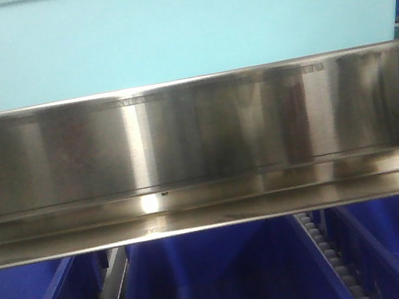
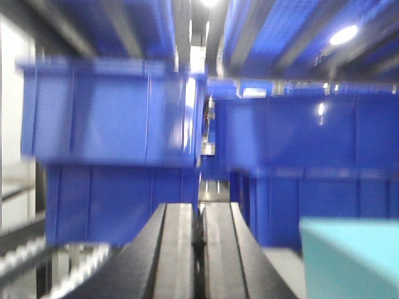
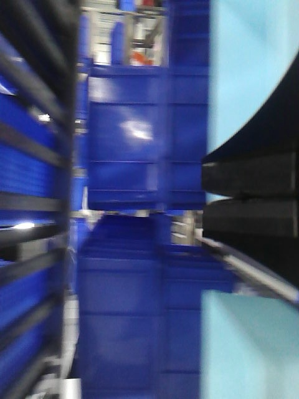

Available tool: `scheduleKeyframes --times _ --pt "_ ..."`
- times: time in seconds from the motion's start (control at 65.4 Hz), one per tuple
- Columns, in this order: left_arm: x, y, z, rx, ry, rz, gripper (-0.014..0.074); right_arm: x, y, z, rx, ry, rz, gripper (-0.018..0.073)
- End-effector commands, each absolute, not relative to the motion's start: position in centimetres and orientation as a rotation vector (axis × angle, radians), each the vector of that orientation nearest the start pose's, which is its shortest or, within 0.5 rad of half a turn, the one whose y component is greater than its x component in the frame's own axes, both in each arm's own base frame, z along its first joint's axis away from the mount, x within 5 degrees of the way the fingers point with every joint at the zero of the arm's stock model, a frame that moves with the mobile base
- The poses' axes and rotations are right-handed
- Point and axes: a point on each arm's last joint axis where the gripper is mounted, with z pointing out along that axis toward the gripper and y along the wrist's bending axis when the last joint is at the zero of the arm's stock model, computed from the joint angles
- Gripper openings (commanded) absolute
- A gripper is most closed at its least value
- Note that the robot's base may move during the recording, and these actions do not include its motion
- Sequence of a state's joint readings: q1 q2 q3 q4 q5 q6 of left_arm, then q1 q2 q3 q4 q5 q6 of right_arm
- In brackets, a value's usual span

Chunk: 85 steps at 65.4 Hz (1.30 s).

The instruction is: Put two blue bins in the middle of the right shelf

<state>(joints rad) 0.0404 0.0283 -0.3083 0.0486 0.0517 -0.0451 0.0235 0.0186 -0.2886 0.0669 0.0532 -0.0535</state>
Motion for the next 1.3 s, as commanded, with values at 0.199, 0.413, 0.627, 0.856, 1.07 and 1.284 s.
scheduleKeyframes --times 0.199,0.413,0.627,0.856,1.07,1.284 --pt "4.1 0.3 38.0 -0.033 1.436 0.054 0.0402 4.8 0.2 37.9 -0.022 1.349 0.037 0.0353" --pt "6.6 0.3 39.6 -0.021 1.509 0.034 0.0512 8.4 0.3 38.9 -0.021 1.441 0.036 0.0570" --pt "9.4 -1.0 42.4 0.095 1.693 -0.075 0.0538 11.0 0.7 41.8 -0.048 1.537 0.060 0.0570" --pt "14.2 -3.9 45.6 0.247 1.960 -0.176 0.0538 15.2 3.1 45.3 -0.189 1.773 0.163 0.0570" --pt "19.7 -7.3 47.2 0.323 2.169 -0.213 0.0538 20.4 5.9 47.1 -0.310 2.031 0.204 0.0570" --pt "25.4 -9.5 46.1 0.204 2.379 -0.174 0.0538 24.5 7.2 47.2 -0.377 2.301 0.189 0.0570"
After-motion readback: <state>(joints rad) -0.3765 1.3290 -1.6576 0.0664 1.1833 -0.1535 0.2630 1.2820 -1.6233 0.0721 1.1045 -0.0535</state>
